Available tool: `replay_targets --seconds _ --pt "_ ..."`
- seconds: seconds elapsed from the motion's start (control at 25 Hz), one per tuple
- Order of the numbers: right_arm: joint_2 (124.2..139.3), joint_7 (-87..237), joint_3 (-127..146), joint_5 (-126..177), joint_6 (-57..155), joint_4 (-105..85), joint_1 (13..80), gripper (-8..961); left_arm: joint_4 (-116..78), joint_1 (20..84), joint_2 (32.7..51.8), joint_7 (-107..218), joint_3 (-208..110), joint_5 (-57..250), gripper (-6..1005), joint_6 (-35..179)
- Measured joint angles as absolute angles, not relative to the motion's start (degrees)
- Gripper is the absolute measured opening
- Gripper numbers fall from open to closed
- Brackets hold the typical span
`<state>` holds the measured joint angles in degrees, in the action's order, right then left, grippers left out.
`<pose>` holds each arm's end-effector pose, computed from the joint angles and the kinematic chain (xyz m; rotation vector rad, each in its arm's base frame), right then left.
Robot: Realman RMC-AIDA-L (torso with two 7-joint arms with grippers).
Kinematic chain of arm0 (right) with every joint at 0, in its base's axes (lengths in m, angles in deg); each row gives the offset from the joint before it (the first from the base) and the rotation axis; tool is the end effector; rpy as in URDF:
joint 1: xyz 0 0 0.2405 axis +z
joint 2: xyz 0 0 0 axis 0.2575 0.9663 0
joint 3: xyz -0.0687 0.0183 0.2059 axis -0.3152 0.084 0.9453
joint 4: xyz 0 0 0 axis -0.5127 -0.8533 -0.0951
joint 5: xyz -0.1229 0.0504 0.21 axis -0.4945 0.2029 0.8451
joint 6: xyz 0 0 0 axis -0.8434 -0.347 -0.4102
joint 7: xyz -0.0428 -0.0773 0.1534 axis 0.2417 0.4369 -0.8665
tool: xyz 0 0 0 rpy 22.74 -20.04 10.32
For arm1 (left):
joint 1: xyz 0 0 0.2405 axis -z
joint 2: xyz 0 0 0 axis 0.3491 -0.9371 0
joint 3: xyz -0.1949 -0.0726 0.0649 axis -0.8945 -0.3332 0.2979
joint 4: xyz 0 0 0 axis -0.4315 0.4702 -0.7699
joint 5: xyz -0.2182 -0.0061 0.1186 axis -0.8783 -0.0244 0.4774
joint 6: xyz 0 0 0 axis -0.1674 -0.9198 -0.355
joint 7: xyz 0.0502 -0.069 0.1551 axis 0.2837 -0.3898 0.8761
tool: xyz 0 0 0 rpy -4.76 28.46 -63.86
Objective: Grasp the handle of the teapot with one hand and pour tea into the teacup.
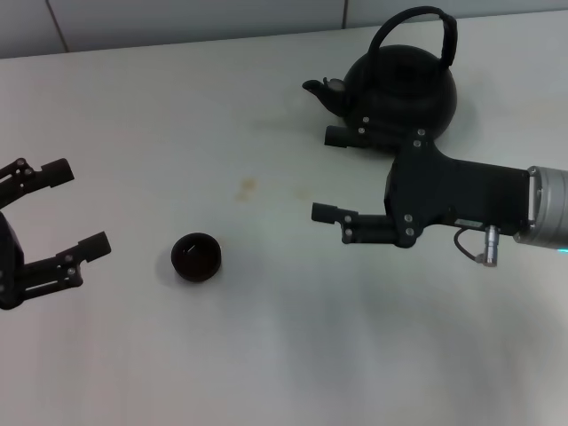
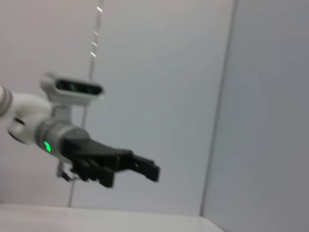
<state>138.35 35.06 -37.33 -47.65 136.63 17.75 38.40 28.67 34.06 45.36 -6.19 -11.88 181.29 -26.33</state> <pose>0.2146 0.3163 -0.0203 -2.5571 -0.1054 1.0380 -0.2549 0.2869 0.0621 -2.5754 -0.1366 -0.9358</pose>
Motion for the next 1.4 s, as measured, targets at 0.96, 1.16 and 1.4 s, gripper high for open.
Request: replay_targets --seconds 0.96,1.16,1.4 --pt "138.57 31.76 -40.27 -48.22 137.12 18.19 38.84 797 28.09 33.11 44.96 -6.19 -11.38 181.69 866 -27.7" --pt "138.57 31.75 -40.32 -48.26 137.11 18.19 38.77 795 28.03 32.95 45.09 -6.19 -11.36 181.69 866 -27.67" --pt "138.57 31.72 -40.41 -48.29 137.32 18.19 38.65 797 28.08 32.89 45.2 -6.37 -11.27 181.69 866 -27.7"
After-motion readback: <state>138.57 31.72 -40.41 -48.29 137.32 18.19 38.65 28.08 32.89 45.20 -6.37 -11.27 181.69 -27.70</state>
